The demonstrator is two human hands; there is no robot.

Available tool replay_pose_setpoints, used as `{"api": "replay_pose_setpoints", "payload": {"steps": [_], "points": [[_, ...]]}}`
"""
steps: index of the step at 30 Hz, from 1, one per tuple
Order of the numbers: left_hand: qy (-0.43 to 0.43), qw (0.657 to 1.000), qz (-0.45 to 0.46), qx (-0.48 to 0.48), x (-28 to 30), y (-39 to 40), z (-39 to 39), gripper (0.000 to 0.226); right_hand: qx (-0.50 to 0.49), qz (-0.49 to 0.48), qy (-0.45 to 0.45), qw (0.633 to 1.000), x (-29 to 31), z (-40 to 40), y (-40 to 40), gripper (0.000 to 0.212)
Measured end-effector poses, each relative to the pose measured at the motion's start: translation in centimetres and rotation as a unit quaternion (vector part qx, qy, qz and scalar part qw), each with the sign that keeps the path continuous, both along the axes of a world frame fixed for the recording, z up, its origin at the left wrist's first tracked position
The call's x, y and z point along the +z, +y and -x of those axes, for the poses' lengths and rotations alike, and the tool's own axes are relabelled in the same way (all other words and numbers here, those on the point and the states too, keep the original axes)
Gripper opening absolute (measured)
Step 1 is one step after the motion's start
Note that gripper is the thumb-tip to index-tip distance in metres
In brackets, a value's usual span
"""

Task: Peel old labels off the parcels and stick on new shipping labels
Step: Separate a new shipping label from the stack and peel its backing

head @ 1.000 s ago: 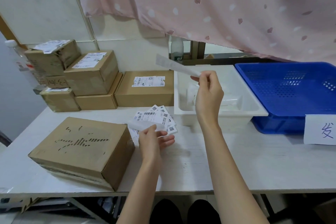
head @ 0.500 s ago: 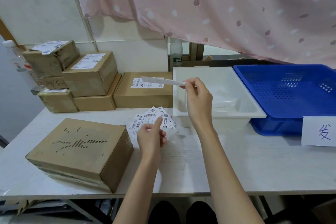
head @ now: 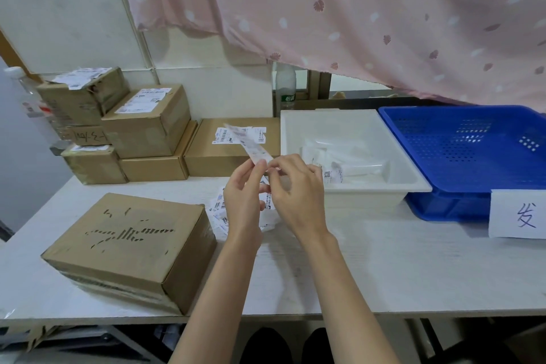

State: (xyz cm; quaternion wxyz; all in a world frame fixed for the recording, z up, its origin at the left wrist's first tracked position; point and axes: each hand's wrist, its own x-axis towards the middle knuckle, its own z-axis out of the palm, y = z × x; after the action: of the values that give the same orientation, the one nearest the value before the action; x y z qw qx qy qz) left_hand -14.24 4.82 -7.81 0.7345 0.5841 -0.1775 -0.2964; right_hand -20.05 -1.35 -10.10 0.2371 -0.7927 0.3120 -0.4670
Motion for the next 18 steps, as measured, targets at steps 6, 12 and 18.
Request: {"api": "replay_pose_setpoints", "payload": {"steps": [6,12,18], "points": [[0.009,1.000,0.011,0.027,-0.3,-0.6,-0.2,0.033,-0.049,0.027,0.031,0.998,0.0,-0.1,0.0,0.010],[0.060,0.996,0.011,0.069,-0.9,-0.8,-0.9,0.029,0.029,0.015,0.091,0.995,0.8,0.3,0.0,0.021],[0.071,0.993,-0.028,0.085,-0.8,-0.9,-1.3,0.020,0.033,-0.111,0.045,0.992,1.3,0.5,0.0,0.027]]}}
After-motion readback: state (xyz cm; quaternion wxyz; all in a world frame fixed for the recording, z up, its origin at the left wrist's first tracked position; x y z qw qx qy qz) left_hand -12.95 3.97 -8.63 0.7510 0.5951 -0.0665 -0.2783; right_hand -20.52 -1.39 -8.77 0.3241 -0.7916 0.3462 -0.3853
